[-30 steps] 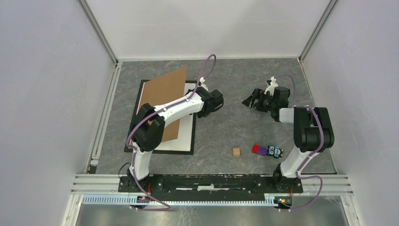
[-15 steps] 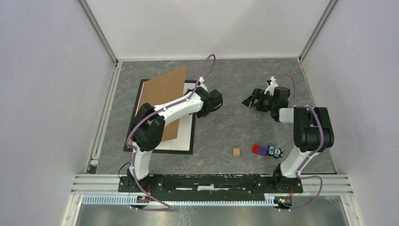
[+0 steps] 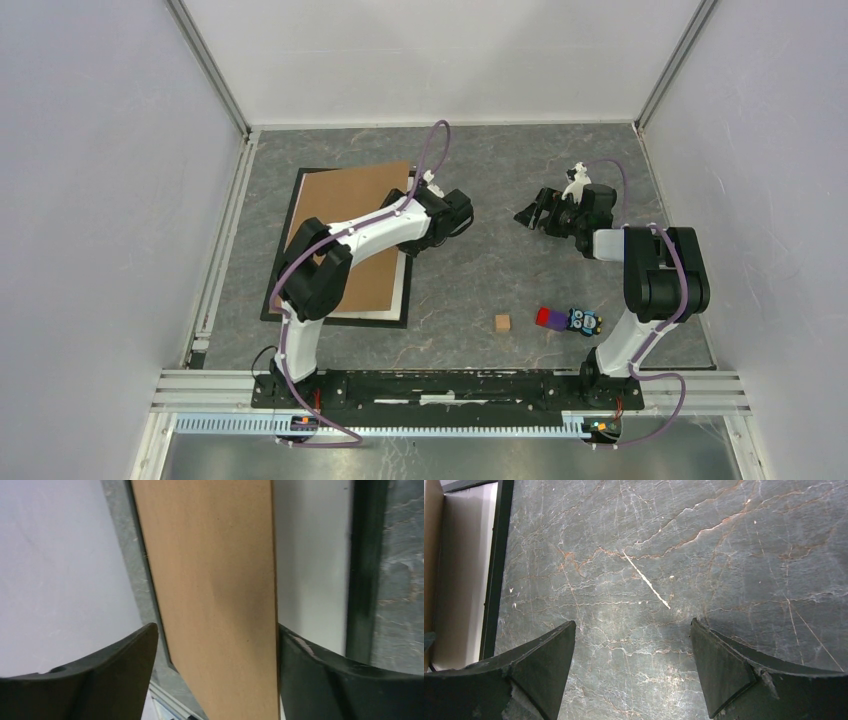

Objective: Put the photo into the frame
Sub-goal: Turn over the photo frame item on the photo frame.

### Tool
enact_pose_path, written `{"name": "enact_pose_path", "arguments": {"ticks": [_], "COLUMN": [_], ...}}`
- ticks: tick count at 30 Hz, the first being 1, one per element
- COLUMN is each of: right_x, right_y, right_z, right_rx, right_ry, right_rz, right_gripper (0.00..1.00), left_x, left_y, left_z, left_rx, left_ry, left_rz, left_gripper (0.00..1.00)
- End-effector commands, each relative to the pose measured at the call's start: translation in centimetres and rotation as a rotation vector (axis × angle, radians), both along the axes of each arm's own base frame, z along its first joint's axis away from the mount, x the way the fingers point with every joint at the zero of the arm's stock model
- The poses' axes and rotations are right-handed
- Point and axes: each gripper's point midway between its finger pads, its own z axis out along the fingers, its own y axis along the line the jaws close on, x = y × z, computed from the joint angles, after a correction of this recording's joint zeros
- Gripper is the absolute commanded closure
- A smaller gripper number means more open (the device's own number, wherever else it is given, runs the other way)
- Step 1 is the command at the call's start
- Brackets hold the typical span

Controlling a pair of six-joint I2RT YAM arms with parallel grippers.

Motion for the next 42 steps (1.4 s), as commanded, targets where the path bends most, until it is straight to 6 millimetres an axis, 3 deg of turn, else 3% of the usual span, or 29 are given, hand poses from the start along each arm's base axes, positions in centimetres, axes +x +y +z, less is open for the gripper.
{"name": "enact_pose_path", "arguments": {"ticks": [1, 5, 10, 14, 17, 21, 23, 24, 29, 32, 34, 38, 42], "right_x": [0.3, 0.3, 0.3, 0.3, 0.3, 0.3, 0.3, 0.3, 0.2, 0.0, -0.4, -0.9, -1.5], "right_y": [-0.1, -0.1, -0.4, -0.5, -0.5, -0.1, 0.3, 1.0, 6.2, 9.9, 12.6, 16.9, 20.5], "right_z": [-0.4, -0.4, -0.5, -0.4, -0.2, 0.2, 0.6, 1.0, 2.8, 4.2, 4.8, 5.3, 4.9], "right_rx": [0.000, -0.001, -0.023, -0.033, -0.046, -0.044, -0.038, -0.034, -0.002, 0.046, 0.076, 0.130, 0.151], "right_ry": [0.017, 0.018, 0.020, 0.022, 0.017, 0.009, -0.003, -0.013, -0.051, -0.076, -0.086, -0.082, -0.059], "right_rz": [-0.004, -0.003, -0.011, -0.016, -0.017, -0.009, -0.003, 0.012, 0.105, 0.172, 0.221, 0.276, 0.299], "right_gripper": [0.10, 0.10, 0.10, 0.10, 0.10, 0.10, 0.10, 0.10, 0.10, 0.09, 0.09, 0.10, 0.10], "left_x": [0.1, -0.8, -2.2, -0.7, 2.2, 6.4, 7.6, 8.3, 10.2, 10.2, 10.3, 10.2, 10.1], "left_y": [-2.1, -3.3, -4.8, -3.2, 0.8, 10.2, 13.9, 16.6, 23.2, 26.8, 27.7, 26.7, 25.2], "left_z": [0.4, 1.6, 4.0, 6.6, 8.1, 8.4, 7.6, 6.8, 2.1, 0.1, -1.5, -5.5, -7.6], "left_rx": [-0.157, -0.329, -0.641, -0.824, -1.010, -1.184, -1.265, -1.293, -1.413, -1.324, -1.270, -1.302, -1.383], "left_ry": [0.031, 0.075, 0.134, 0.071, -0.077, -0.379, -0.477, -0.532, -0.526, -0.551, -0.522, -0.396, -0.307], "left_rz": [-0.021, -0.039, -0.060, -0.005, 0.141, 0.411, 0.539, 0.612, 0.812, 0.849, 0.844, 0.872, 0.930], "left_gripper": [0.08, 0.01, 0.00, 0.00, 0.00, 0.00, 0.00, 0.00, 0.00, 0.00, 0.00, 0.00, 0.00]}}
